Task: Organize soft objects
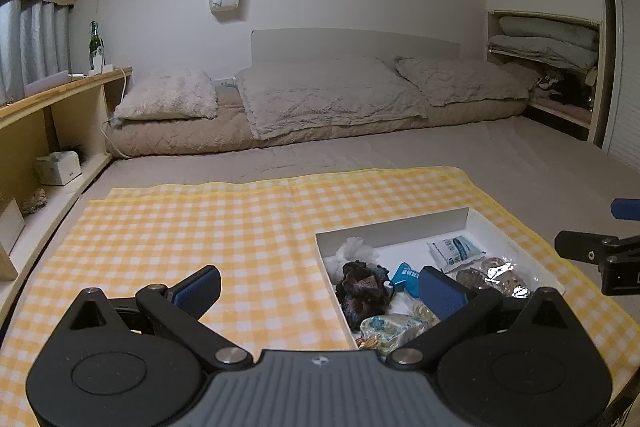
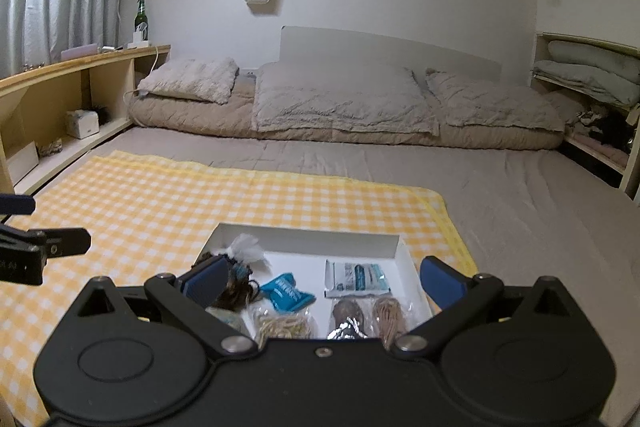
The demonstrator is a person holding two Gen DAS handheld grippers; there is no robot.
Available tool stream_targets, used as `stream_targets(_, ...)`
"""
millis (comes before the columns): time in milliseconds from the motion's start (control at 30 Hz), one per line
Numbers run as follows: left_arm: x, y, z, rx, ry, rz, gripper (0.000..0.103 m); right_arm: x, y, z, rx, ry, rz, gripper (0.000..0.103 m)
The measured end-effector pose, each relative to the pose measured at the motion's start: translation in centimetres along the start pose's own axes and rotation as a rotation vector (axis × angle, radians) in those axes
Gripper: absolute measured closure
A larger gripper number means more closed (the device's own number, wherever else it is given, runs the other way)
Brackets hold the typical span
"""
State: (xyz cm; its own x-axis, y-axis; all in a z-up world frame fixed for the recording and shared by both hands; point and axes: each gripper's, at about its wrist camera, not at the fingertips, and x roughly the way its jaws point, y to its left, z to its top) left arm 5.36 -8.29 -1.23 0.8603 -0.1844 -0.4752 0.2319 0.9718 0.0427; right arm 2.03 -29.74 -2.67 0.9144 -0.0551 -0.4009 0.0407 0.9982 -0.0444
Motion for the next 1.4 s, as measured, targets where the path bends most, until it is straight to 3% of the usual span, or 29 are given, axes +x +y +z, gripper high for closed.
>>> stream_targets(367, -0.3, -0.3, -1.0, 0.003, 0.009, -0.004, 0.000, -1.2, 0.8, -1.7, -0.017, -0.018, -0.026, 0.000)
stream_targets(1400, -0.4, -0.2, -1.1, 0.007, 0.014, -0.003, 0.000, -1.4, 0.8, -1.9, -0.012, -0.020, -0.026, 0.000)
